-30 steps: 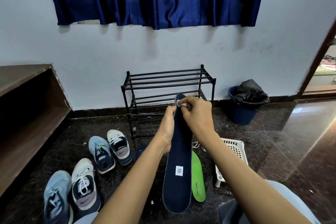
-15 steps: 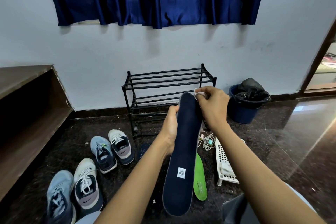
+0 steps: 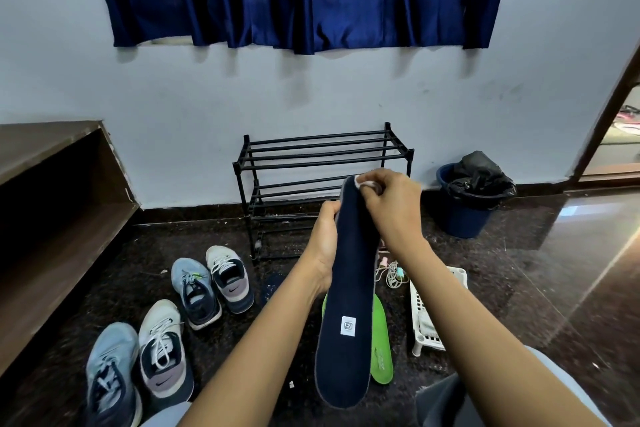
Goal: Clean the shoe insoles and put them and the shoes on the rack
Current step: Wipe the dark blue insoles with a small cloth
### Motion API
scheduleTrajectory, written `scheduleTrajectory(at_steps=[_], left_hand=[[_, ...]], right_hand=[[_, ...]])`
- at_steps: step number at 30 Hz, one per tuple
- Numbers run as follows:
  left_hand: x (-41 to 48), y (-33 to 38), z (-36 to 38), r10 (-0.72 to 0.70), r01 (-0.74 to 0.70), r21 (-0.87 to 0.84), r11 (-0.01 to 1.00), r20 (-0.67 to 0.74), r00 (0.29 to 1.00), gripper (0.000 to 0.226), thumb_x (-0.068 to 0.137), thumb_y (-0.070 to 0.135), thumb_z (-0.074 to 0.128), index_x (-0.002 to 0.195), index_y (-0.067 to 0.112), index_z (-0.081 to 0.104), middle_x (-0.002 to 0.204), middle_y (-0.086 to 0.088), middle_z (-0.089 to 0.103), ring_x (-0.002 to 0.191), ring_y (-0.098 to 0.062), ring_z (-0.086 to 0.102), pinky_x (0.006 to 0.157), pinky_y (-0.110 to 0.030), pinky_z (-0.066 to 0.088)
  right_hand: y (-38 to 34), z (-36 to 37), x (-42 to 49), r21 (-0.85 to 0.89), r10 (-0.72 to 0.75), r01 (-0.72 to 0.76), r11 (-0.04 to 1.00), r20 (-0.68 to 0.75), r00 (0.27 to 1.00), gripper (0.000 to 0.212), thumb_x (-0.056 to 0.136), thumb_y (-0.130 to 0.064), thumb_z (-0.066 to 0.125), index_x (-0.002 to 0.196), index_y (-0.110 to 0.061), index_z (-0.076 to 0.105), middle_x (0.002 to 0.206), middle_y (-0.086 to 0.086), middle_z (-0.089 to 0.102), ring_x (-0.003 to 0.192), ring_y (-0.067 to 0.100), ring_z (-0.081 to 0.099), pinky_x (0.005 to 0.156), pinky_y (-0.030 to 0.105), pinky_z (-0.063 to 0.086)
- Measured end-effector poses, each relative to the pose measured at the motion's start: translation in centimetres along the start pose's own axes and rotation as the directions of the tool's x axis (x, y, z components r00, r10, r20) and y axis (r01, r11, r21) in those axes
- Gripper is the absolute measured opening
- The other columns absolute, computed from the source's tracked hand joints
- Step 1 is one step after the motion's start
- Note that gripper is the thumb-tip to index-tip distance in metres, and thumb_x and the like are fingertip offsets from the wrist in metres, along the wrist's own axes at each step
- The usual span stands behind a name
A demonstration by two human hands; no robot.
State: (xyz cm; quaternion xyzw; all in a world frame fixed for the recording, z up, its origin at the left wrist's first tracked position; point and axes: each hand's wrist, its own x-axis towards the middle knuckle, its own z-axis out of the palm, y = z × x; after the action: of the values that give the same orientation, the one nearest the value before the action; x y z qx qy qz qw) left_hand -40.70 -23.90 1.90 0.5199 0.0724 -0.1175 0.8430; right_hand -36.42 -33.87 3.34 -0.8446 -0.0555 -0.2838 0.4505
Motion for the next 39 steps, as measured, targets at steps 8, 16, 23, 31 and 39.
scheduleTrajectory(at_steps=[8,16,23,31,39], left_hand=[[0.4,0.0,-1.0,-0.015,0.017,0.048,0.999,-0.036,0.999,0.051,0.093,0.046,0.037,0.062,0.017,0.064,0.056,-0.004,0.057,0.05,-0.018,0.054,0.051,-0.027,0.039],[0.3,-0.4,0.0,0.015,-0.014,0.041,0.999,-0.021,1.0,0.045,0.095,0.04,0.038,0.074,0.008,0.062,0.065,-0.01,0.056,0.055,-0.02,0.051,0.054,-0.03,0.04],[0.4,0.0,-0.9,-0.005,0.009,0.084,0.996,-0.052,0.999,0.049,0.095,0.046,0.037,0.067,0.015,0.063,0.056,-0.004,0.057,0.046,-0.017,0.054,0.046,-0.023,0.04],[0.6,-0.5,-0.3,0.025,-0.023,0.053,0.998,-0.047,0.999,0.046,0.094,0.042,0.04,0.072,0.01,0.063,0.067,-0.01,0.055,0.056,-0.02,0.051,0.056,-0.031,0.04],[0.2,0.1,-1.0,-0.007,0.013,0.102,0.995,-0.061,0.998,0.049,0.095,0.044,0.035,0.066,0.014,0.062,0.054,-0.005,0.056,0.044,-0.017,0.053,0.044,-0.02,0.041]], right_hand=[[-1.2,1.0,-2.9,0.015,-0.087,0.086,0.996,0.112,0.99,0.019,0.078,-0.003,0.062,0.086,-0.015,0.075,0.084,-0.002,0.073,0.077,0.009,0.065,0.076,0.011,0.043],[0.2,-0.6,-0.1,0.001,0.054,-0.054,0.999,-0.011,0.998,0.018,0.081,-0.005,0.061,0.085,-0.016,0.074,0.081,-0.001,0.072,0.071,0.007,0.061,0.069,0.005,0.041],[-0.9,1.0,-2.8,-0.013,-0.07,0.072,0.997,0.133,0.989,0.02,0.079,-0.002,0.061,0.086,-0.015,0.074,0.084,-0.002,0.073,0.078,0.01,0.064,0.077,0.009,0.042],[0.2,0.1,-0.5,-0.032,0.074,-0.074,0.997,0.001,0.997,0.018,0.081,-0.006,0.061,0.087,-0.016,0.074,0.083,0.001,0.072,0.079,0.014,0.064,0.082,0.025,0.048],[-0.9,1.2,-2.7,-0.02,-0.065,0.069,0.997,0.137,0.988,0.019,0.078,-0.002,0.061,0.086,-0.014,0.074,0.084,-0.001,0.073,0.08,0.013,0.066,0.079,0.017,0.044]])
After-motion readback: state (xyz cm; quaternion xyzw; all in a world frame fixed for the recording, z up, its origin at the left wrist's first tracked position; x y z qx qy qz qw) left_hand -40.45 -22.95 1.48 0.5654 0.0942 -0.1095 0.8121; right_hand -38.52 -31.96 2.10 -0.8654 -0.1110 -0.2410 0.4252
